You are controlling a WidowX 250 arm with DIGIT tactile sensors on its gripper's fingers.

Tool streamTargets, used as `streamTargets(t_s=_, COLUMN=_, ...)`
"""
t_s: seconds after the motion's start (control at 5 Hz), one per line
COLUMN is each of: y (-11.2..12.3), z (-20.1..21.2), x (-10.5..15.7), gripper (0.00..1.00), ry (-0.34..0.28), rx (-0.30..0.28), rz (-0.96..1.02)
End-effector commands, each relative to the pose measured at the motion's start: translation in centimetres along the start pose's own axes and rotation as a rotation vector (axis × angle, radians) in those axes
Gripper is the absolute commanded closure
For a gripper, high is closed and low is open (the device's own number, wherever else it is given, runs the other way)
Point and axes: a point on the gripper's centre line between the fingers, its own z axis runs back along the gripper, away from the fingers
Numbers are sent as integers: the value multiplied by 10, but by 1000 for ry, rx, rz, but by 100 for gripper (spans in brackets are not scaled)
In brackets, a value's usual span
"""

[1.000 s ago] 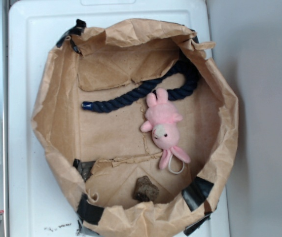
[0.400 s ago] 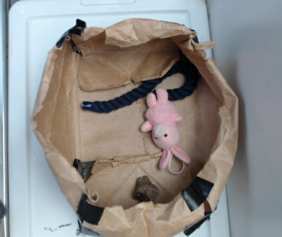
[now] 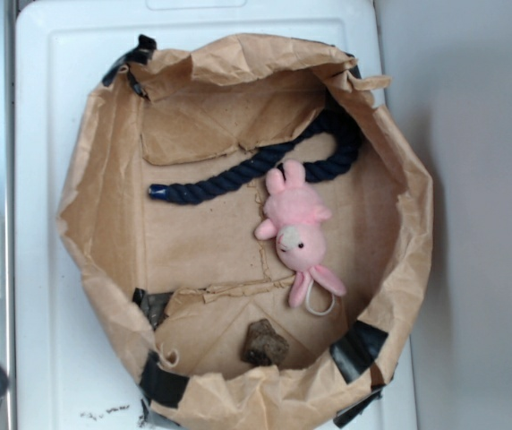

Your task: Grab the blue rope.

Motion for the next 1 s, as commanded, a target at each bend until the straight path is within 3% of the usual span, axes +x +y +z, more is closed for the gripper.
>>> streamTargets(t_s=0.0, y=6, z=-6, x=28, gripper=0, ry=-54, rx=15, rz=1)
streamTargets(t_s=0.4, y=23, z=-28, x=82, gripper=0, ry=-96, rx=16, rz=-11)
streamTargets(t_s=0.6, y=29, z=-34, x=90, gripper=0, ry=-131, rx=-34, rz=-69)
streamTargets(t_s=0.8, y=35, z=-57, x=98, gripper=0, ry=-119, rx=-17, rz=-82)
